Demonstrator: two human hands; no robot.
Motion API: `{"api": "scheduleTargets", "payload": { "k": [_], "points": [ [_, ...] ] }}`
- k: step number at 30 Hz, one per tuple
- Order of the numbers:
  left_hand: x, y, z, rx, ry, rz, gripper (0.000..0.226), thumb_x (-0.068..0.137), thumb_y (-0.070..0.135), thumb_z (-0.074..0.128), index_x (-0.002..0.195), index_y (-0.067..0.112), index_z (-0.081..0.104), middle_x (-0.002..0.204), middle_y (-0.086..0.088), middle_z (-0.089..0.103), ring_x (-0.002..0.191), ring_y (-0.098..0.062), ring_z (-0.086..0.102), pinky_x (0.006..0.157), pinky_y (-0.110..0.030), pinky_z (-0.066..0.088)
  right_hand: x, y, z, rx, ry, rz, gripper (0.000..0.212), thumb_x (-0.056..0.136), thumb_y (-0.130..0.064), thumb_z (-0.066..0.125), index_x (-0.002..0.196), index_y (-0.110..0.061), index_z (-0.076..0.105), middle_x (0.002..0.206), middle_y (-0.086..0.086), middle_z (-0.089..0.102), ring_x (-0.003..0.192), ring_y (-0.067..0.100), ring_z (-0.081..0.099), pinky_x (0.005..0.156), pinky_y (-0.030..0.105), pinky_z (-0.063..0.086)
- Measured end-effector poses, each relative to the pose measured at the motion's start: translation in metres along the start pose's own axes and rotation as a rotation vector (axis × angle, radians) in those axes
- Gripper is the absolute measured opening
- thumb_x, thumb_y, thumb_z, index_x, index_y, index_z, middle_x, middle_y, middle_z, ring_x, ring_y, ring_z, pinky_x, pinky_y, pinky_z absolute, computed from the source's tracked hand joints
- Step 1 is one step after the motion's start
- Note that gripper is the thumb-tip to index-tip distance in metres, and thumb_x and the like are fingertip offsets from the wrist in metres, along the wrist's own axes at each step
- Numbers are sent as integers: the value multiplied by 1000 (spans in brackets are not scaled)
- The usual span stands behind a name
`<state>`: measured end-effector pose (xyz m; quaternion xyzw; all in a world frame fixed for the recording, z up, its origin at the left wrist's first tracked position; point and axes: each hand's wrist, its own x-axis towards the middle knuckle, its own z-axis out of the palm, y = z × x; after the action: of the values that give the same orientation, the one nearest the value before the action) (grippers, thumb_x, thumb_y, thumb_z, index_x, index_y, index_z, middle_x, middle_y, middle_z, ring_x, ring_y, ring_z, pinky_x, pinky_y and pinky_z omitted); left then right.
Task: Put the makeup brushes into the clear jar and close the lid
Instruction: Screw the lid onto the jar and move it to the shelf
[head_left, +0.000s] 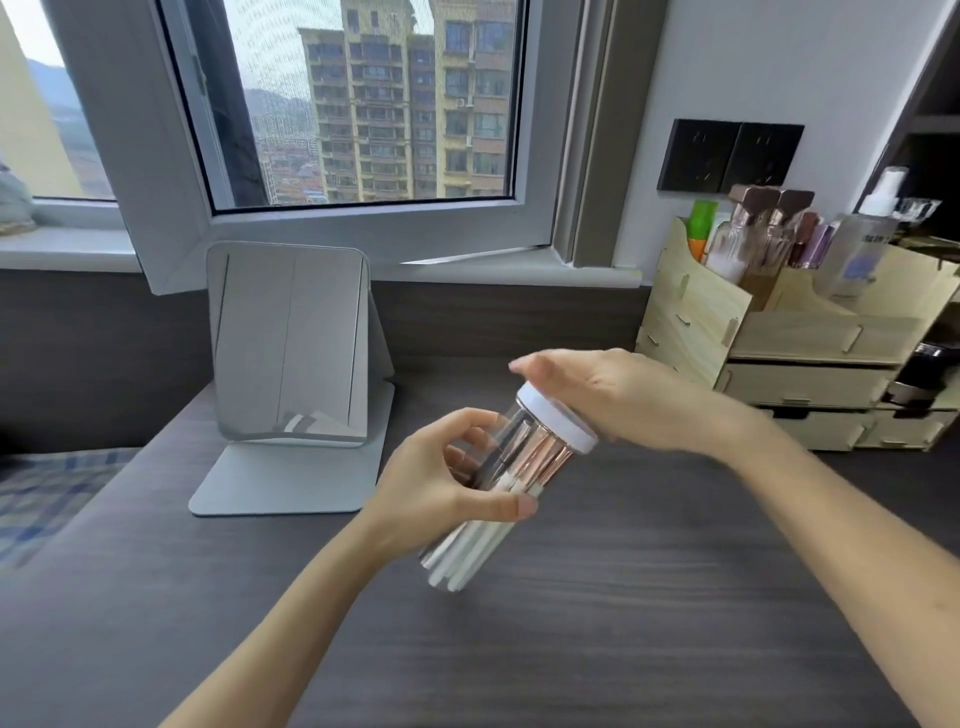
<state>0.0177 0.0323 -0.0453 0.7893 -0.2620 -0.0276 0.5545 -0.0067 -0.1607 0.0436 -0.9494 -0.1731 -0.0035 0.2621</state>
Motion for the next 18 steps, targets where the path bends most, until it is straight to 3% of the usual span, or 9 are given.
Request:
{"api": "scheduleTargets", "payload": {
  "k": [2, 4, 6, 8, 12, 14, 18],
  "points": [
    [1, 2, -5, -13, -2, -2, 57, 45, 49, 84, 97, 43, 63, 91, 8, 66, 74, -19, 65, 68, -37, 56, -3, 7, -16, 206, -169, -40, 51, 78, -71, 41, 127, -56, 40, 113, -27, 56, 98, -4, 60, 75, 19, 54],
    [1, 4, -7, -35, -9, 0, 56, 45, 46, 85, 97, 41, 63, 93, 4, 66, 75, -24, 65, 68, -39, 56, -4, 8, -17, 164, -119, -96, 51, 80, -60, 54, 129, -52, 42, 112, -16, 59, 95, 2, 61, 76, 23, 55],
    [1, 6, -6, -44, -9, -6, 58, 44, 45, 86, 97, 40, 64, 93, 5, 66, 74, -22, 65, 68, -39, 56, -1, 6, -10, 5, 7, -61, 59, 74, -73, 39, 126, -48, 47, 101, -12, 63, 83, 9, 61, 68, 25, 51],
    [0, 7, -4, -36, -18, -6, 59, 44, 45, 86, 98, 41, 63, 94, 6, 66, 75, -21, 65, 68, -39, 56, 1, 6, -8, -147, 38, -30, 71, 66, -84, 21, 126, -53, 44, 105, -15, 65, 92, 9, 60, 76, 28, 50],
    [1, 7, -2, -64, -15, -3, 60, 46, 41, 86, 100, 38, 63, 92, 3, 66, 74, -22, 65, 69, -42, 57, 2, 8, -10, -54, -10, -117, 59, 71, -75, 45, 123, -47, 48, 104, -12, 60, 84, 6, 58, 69, 21, 50],
    [1, 8, -2, -61, 15, 15, 59, 46, 42, 87, 100, 36, 64, 91, 3, 66, 74, -23, 65, 69, -42, 57, 5, 9, -1, -18, 58, -148, 43, 77, -65, 55, 113, -40, 55, 99, -10, 58, 79, 7, 55, 66, 20, 46],
    [1, 10, 3, -23, 95, 48, 58, 45, 44, 87, 97, 35, 63, 89, 3, 66, 77, -26, 66, 69, -49, 56, 12, 7, 12, 85, 222, -135, 23, 77, -50, 55, 93, -34, 58, 83, -9, 52, 66, 4, 47, 62, 22, 41]
  ]
}}
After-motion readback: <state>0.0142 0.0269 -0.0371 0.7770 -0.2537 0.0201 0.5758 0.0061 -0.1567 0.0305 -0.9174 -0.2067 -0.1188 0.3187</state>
